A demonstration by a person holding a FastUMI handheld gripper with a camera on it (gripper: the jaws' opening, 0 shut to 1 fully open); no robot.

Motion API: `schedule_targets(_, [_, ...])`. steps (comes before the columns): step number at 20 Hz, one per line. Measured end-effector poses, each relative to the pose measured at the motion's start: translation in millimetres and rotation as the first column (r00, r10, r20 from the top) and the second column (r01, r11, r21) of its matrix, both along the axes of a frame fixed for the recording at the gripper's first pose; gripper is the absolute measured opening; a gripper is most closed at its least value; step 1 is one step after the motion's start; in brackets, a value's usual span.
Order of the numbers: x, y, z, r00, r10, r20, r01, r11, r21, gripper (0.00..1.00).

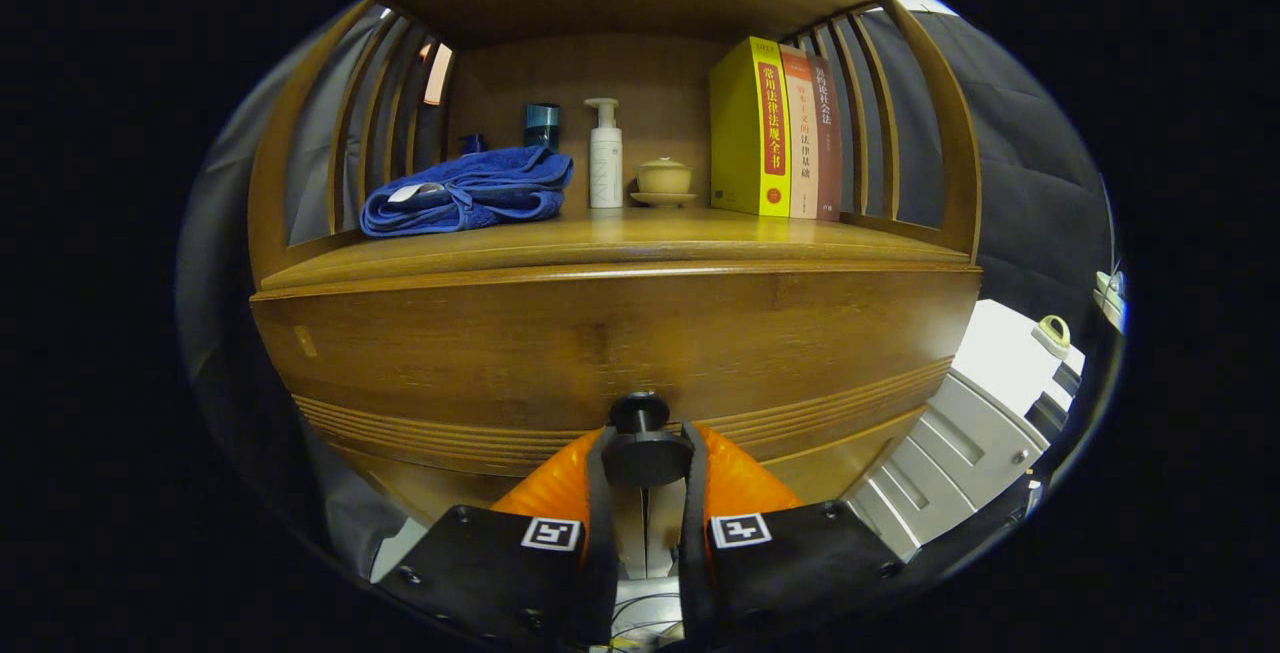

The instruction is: Pull open the drawer, take out the items inside it, and place them on the countertop above the cabinet.

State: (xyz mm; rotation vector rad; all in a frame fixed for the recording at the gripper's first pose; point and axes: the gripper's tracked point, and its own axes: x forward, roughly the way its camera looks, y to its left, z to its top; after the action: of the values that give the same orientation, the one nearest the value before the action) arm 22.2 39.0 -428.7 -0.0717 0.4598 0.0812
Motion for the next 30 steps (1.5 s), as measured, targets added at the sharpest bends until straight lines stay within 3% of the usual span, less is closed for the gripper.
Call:
schedule_targets(23, [-78.4, -13.5, 23.3, 0.999, 0.042, -0.008, -0.042, 0.999, -0.017, 0.34])
schedule_targets(30, [-103.8, -18.3, 24.1, 0.999, 0.023, -0.025, -0.024, 0.999, -0.028, 0.34])
